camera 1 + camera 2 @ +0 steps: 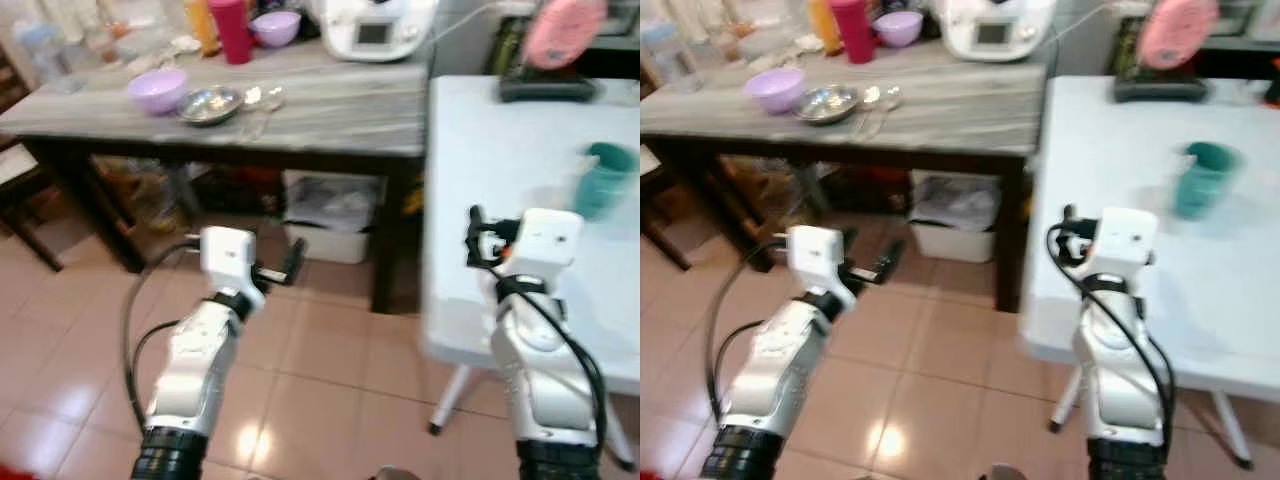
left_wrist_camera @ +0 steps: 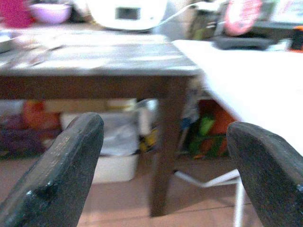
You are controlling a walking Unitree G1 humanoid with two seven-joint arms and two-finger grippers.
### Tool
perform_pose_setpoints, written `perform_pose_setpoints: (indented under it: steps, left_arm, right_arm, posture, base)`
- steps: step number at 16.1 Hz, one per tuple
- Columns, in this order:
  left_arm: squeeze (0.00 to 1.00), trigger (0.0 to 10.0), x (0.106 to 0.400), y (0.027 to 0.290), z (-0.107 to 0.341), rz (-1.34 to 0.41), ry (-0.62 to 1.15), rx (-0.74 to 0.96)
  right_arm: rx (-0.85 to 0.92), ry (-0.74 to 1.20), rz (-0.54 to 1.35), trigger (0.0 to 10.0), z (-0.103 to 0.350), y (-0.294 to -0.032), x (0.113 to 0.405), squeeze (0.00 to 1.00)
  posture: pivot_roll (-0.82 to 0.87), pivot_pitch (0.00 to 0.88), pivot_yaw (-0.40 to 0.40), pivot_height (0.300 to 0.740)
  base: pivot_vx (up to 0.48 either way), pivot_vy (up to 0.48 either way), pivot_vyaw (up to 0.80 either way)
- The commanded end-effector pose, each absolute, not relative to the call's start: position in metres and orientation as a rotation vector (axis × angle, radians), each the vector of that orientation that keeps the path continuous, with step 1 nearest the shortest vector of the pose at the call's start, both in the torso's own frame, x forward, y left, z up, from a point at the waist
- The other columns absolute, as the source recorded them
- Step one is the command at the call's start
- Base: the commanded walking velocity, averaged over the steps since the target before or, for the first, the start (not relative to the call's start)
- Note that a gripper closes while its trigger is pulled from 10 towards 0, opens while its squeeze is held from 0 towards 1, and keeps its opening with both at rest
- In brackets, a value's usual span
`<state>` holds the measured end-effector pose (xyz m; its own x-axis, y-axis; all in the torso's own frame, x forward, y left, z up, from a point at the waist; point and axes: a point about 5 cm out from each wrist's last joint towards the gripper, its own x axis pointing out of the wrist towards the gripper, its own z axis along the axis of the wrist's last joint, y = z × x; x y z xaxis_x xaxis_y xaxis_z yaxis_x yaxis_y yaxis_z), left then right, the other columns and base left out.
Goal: Setting the table
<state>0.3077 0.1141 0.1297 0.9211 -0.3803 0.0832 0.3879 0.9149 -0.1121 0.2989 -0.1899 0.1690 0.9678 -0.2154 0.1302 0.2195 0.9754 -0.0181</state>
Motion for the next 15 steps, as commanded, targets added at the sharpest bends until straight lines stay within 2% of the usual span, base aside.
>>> perform_pose_setpoints:
  steps: [1, 9, 11, 15]
  left_arm:
    - [0.00, 10.0, 0.3085, 0.1229, 0.1301, -0.376, -0.056, -0.107]
    - [0.00, 10.0, 0.3081, 0.1218, 0.1284, -0.377, -0.050, -0.106]
    - [0.00, 10.0, 0.3074, 0.1210, 0.1282, -0.376, -0.054, -0.138]
    - [0.00, 10.0, 0.2989, 0.1213, 0.1215, -0.451, -0.041, -0.053]
  right_arm:
    - [-0.025, -0.142, -0.202, 10.0, 0.1717, -0.1830, 0.2995, 0.00]
    - [-0.033, -0.155, -0.201, 10.0, 0.1735, -0.1827, 0.3012, 0.00]
    - [-0.036, -0.156, -0.197, 10.0, 0.1735, -0.1823, 0.3017, 0.00]
    - [-0.031, -0.147, -0.168, 10.0, 0.1709, -0.1749, 0.3057, 0.00]
  posture:
    - [-0.26, 0.105, 0.082, 0.740]
    - [-0.25, 0.101, 0.078, 0.740]
    - [-0.26, 0.103, 0.078, 0.740]
    - [-0.25, 0.124, 0.076, 0.740]
  base:
    - [0.000, -0.431, 0.00]
    - [0.000, -0.434, 0.00]
    - [0.000, 0.000, 0.00]
    - [0.000, 0.000, 0.00]
